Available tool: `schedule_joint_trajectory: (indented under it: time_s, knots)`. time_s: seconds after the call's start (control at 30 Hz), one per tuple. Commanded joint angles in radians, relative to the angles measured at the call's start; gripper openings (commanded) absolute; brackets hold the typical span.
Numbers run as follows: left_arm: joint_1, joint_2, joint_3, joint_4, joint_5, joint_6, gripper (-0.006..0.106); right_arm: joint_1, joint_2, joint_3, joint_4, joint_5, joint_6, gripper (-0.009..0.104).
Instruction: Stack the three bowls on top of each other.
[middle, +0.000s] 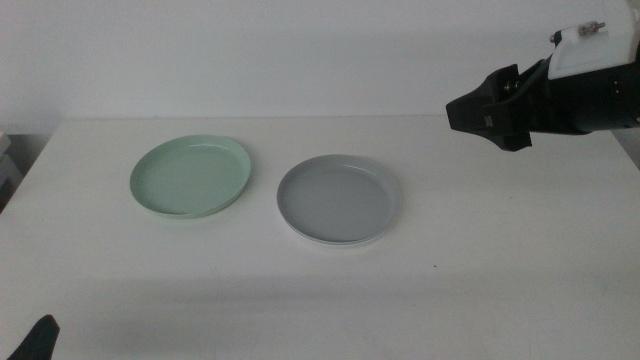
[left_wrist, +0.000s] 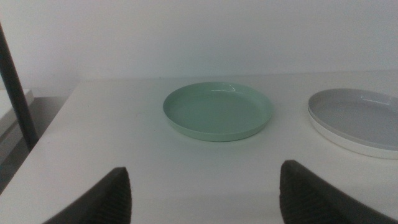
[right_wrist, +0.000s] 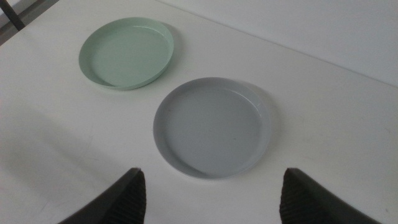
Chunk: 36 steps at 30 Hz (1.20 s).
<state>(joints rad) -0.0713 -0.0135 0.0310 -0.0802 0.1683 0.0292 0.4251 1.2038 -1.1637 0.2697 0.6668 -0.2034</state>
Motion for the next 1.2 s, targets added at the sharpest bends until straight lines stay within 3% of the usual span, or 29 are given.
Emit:
schedule_joint_trajectory:
  time_s: [0.0, 0.17, 0.37, 0.83, 1.17]
  knots:
    - [0.001, -0.014, -0.005, 0.0, -0.08, -0.004, 0.079, 0.002, -0.023, -0.022, 0.002, -0.058, -0.017, 0.054]
    - [0.045, 0.039, -0.067, -0.025, -0.084, -0.019, 0.079, 0.002, -0.023, -0.022, 0.002, -0.058, -0.019, 0.054]
    - [0.144, 0.36, -0.323, -0.067, 0.004, -0.04, 0.079, 0.002, -0.023, -0.022, 0.002, -0.058, -0.019, 0.054]
    - [0.15, 1.077, -1.021, -0.11, 0.515, -0.04, 0.079, 0.002, -0.023, -0.022, 0.002, -0.058, -0.02, 0.054]
    - [0.152, 1.421, -1.102, -0.15, 0.289, -0.047, 0.079, 0.002, -0.023, -0.022, 0.002, -0.058, -0.02, 0.054]
